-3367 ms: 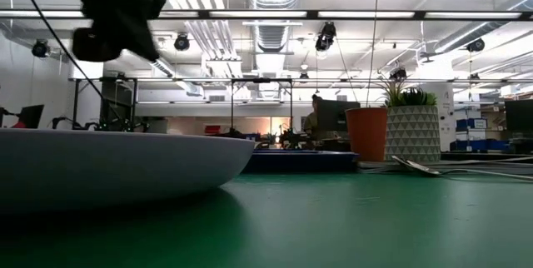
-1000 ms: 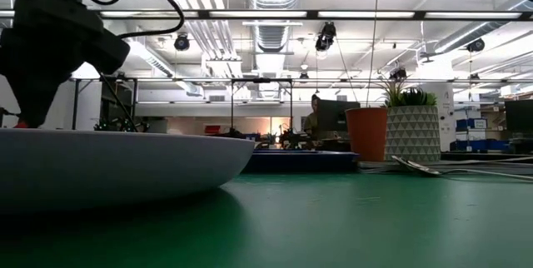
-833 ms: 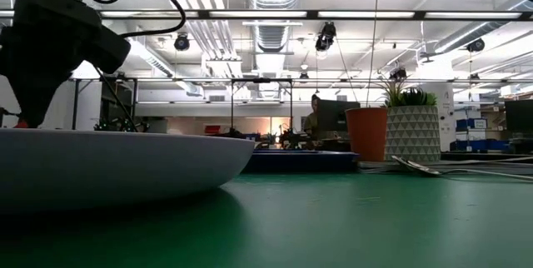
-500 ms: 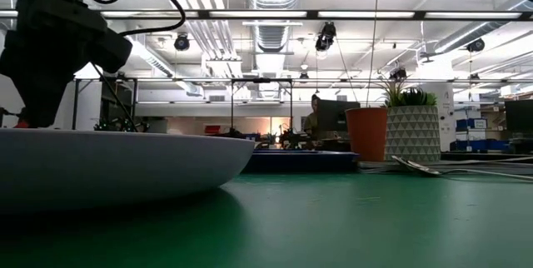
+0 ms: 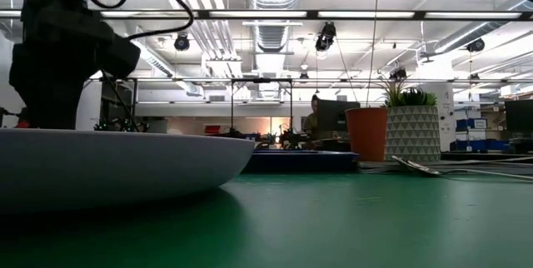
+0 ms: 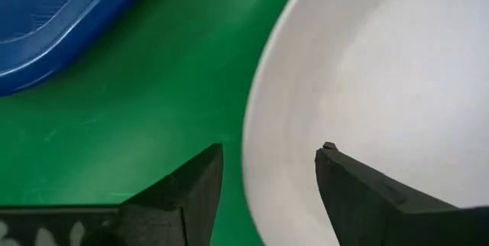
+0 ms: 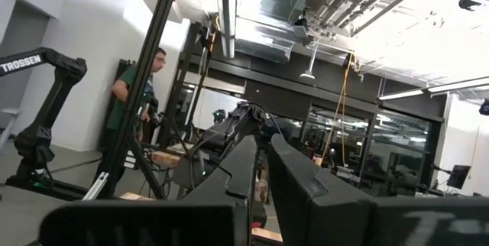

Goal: Pick and place plate/cup/fork/spoon on tray
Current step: Put the white plate on the blue serving tray

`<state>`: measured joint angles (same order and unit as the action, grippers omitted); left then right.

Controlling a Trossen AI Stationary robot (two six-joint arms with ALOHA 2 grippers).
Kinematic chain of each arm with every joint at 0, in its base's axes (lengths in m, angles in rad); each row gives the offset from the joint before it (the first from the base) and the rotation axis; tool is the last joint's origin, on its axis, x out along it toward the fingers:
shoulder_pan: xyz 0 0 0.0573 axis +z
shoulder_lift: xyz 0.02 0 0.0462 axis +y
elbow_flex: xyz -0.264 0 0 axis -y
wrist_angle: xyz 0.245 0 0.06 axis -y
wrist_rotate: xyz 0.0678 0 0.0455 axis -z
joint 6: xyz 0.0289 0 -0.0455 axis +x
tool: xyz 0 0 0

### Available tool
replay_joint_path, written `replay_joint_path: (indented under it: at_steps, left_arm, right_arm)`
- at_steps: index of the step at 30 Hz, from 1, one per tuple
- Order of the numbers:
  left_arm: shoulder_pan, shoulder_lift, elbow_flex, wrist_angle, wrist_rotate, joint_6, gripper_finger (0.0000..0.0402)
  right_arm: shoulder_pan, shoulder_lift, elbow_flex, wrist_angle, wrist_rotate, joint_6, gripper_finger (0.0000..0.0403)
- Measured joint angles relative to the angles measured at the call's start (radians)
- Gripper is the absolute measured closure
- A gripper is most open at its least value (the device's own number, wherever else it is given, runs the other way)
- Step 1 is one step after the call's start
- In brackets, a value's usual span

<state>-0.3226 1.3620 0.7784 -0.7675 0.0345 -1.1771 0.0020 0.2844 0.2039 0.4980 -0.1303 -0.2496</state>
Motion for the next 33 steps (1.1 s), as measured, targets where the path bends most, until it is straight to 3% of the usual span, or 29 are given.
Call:
replay_joint_path:
  at_steps: [15, 20, 29, 33]
  left_arm:
    - [-0.001, 0.112, 0.003, 0.001, -0.018, 0.016, 0.0223]
    - [-0.001, 0.095, 0.004, 0.001, -0.017, 0.033, 0.0268]
    - [0.0, 0.092, 0.005, 0.0, -0.005, 0.062, 0.0388]
    - [0.0, 0.08, 0.007, 0.006, 0.0, 0.065, 0.0395]
  right_arm:
    - [0.0, 0.0, 0.0, -0.003, 0.0, 0.026, 0.0376]
    - [0.0, 0.0, 0.0, -0.014, 0.0, 0.041, 0.0376]
    - [0.0, 0.0, 0.0, -0.028, -0.001, 0.062, 0.0376]
    - [0.0, 0.0, 0.0, -0.028, -0.001, 0.067, 0.0376]
